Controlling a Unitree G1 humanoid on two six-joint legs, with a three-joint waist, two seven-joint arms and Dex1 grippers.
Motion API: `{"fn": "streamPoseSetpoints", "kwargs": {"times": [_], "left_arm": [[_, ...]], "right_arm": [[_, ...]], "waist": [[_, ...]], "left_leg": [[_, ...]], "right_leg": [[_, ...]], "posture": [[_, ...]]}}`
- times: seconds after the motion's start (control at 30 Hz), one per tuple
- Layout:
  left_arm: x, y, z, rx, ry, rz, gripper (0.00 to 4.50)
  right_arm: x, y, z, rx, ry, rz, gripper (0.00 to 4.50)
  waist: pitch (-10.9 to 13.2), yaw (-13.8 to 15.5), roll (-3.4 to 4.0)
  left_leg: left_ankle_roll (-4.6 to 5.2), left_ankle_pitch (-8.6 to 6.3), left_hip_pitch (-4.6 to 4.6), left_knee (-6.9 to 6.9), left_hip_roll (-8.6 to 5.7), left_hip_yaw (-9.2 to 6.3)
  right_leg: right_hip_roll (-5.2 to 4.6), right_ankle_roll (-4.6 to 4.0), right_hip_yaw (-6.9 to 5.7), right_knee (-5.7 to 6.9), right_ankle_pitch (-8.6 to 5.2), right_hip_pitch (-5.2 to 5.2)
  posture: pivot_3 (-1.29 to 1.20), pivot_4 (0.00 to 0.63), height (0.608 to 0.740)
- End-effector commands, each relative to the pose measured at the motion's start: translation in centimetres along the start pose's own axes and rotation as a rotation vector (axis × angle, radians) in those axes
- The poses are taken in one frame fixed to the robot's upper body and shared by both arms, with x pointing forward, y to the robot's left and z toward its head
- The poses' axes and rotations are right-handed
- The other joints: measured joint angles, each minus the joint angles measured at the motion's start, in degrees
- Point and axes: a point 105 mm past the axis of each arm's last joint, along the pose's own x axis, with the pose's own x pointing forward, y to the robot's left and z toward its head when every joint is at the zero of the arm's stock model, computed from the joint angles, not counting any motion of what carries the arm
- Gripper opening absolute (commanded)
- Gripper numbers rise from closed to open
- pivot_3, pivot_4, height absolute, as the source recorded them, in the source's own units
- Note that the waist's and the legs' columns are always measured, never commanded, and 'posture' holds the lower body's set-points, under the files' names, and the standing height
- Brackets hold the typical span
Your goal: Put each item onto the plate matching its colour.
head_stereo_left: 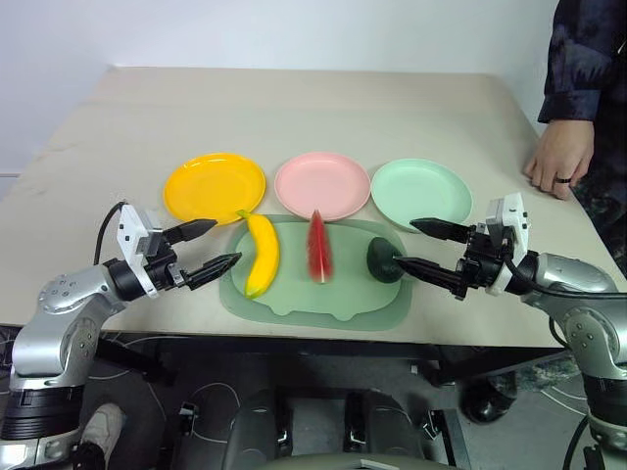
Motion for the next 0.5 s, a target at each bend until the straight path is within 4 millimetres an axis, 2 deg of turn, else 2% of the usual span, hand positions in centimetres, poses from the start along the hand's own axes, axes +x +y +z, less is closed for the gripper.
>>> {"fn": "streamPoseSetpoints", "kwargs": {"times": [0.03, 0.5], "left_arm": [[0.5, -0.3, 1.1, 0.037, -0.032, -0.013, 4.45], [1.7, -1.2, 1.2, 0.024, -0.045, -0.039, 4.45]], "right_arm": [[-0.1, -0.3, 1.1, -0.054, -0.016, 0.000, 4.50], [0.2, 0.7, -0.3, 0.018, 0.050, -0.025, 4.50]], "waist": [[0.0, 0.0, 0.00], [0.0, 0.0, 0.00]], "left_leg": [[0.00, 0.00, 0.00, 0.00, 0.00, 0.00], [0.00, 0.00, 0.00, 0.00, 0.00, 0.01]], "right_leg": [[0.00, 0.00, 0.00, 0.00, 0.00, 0.00], [0.00, 0.00, 0.00, 0.00, 0.00, 0.00]], "posture": [[0.00, 0.150, 0.695], [0.00, 0.150, 0.695]]}}
